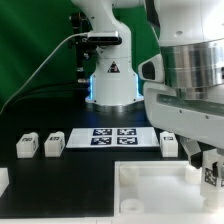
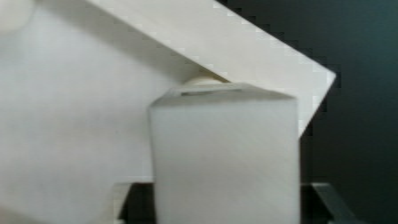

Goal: Assemble one leg

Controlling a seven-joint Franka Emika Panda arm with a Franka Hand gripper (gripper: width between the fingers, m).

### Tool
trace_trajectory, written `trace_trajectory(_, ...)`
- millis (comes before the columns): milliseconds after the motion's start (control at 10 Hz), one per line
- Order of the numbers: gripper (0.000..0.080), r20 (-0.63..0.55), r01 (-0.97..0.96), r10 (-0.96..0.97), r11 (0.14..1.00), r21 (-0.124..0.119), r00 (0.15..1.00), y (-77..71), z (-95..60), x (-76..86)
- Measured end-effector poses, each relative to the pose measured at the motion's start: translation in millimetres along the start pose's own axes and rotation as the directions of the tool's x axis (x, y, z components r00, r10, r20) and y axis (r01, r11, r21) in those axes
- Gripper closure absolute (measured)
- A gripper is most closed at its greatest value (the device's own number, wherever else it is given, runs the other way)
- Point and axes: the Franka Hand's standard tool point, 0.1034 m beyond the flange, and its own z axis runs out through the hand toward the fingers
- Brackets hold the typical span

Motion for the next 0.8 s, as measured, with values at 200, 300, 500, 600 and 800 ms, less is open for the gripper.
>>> trace_trajectory(200, 0.0509, 0.034, -0.293, 0.292, 0.955, 0.039, 0.956, 5.3, 0.3, 3.1)
trace_trajectory(300, 0.0509, 0.048, -0.374, 0.372, 0.927, 0.038, 0.927, 6.8, 0.4, 4.2)
trace_trajectory(500, 0.0509, 0.048, -0.368, 0.366, 0.929, 0.036, 0.929, 7.3, 1.0, 4.1)
trace_trajectory(600, 0.0405, 0.048, -0.368, 0.366, 0.929, 0.035, 0.929, 7.7, 1.7, 4.2)
trace_trajectory(800, 0.0180, 0.045, -0.306, 0.305, 0.951, 0.037, 0.951, 7.5, 2.0, 3.4)
